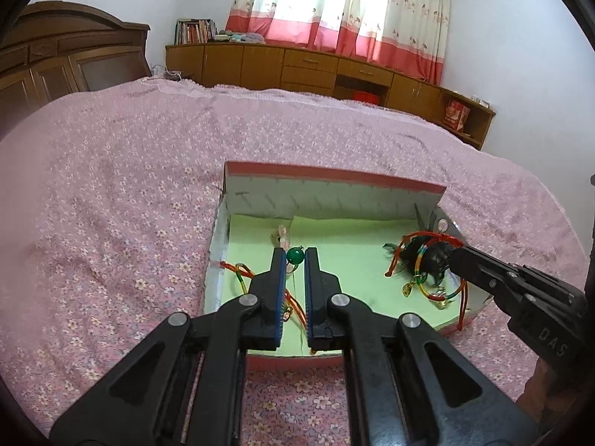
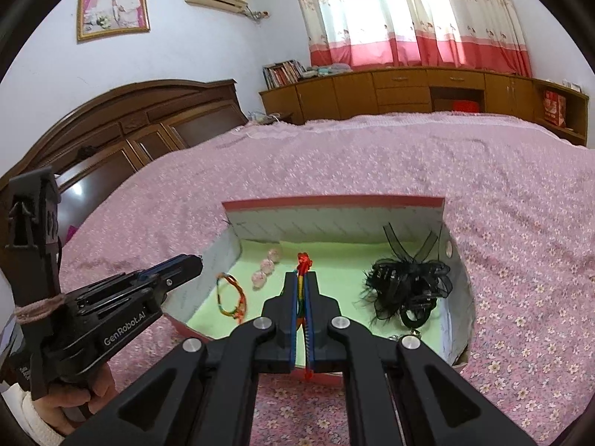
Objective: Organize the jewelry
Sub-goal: 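Carry the green bead and red bracelet over the red box with both tools, then lower both held items into the box and open both tools, then withdraw both tools from the box toward the remaining jewelry on the bedspread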
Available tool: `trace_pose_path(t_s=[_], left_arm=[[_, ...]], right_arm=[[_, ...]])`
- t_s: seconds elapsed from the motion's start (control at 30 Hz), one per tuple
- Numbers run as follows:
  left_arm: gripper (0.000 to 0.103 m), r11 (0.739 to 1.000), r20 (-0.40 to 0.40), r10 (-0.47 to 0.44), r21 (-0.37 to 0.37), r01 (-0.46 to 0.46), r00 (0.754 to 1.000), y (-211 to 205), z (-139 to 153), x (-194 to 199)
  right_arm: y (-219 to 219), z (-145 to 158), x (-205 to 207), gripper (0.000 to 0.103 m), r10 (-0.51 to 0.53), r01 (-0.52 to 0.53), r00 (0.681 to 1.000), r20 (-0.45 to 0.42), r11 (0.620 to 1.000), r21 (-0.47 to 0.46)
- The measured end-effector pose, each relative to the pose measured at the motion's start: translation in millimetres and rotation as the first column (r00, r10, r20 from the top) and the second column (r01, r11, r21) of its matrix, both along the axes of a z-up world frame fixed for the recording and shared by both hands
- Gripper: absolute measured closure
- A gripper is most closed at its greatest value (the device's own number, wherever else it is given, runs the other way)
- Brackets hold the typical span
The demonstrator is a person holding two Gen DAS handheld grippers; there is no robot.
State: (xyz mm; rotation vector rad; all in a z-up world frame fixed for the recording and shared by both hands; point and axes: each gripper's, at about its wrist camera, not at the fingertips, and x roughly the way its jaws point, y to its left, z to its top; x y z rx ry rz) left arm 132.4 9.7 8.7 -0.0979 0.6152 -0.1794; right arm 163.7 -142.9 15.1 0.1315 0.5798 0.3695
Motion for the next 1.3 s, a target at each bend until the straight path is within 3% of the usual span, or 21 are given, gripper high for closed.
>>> trace_pose_path(t_s=[0.3,0.6,0.67,0.73,0.9,1.03,1.3], left_arm=[[0.102,1.0,-0.104,-0.003,0.02,0.006,0.995,-3,-28,18],[0.1,0.999,-0.112,-0.006,0.042,0.011,0.994,-7,-30,16],[0.096,0.999,-0.112,-0.005,0.046,0.01,0.994,-8,-29,15],[0.086,0.999,-0.107,-0.005,0.042,0.01,0.994,-10,-28,16],[0.079,1.0,-0.074,-0.005,0.019,0.006,0.997,-8,-16,6],[0.072,1.0,-0.031,-0.002,0.007,0.003,1.0,-5,-4,-5],[0.066,1.0,0.014,-0.009,-0.002,0.009,1.0,-5,15,-31]], right_arm=[[1,-26,25,0.098,-0.022,0.019,0.994,-0.103,0.999,-0.033],[-4,-40,34,0.097,-0.038,0.034,0.986,-0.162,0.999,-0.027],[-6,-39,34,0.09,-0.038,0.036,0.985,-0.168,0.999,-0.012],[-8,-36,31,0.078,-0.037,0.037,0.987,-0.159,0.999,-0.003],[-12,-26,23,0.069,-0.034,0.036,0.991,-0.129,0.999,0.015],[-15,-15,8,0.057,-0.04,0.043,0.996,-0.078,0.998,0.034],[-15,5,-21,0.056,-0.033,0.033,0.999,-0.011,0.999,0.036]])
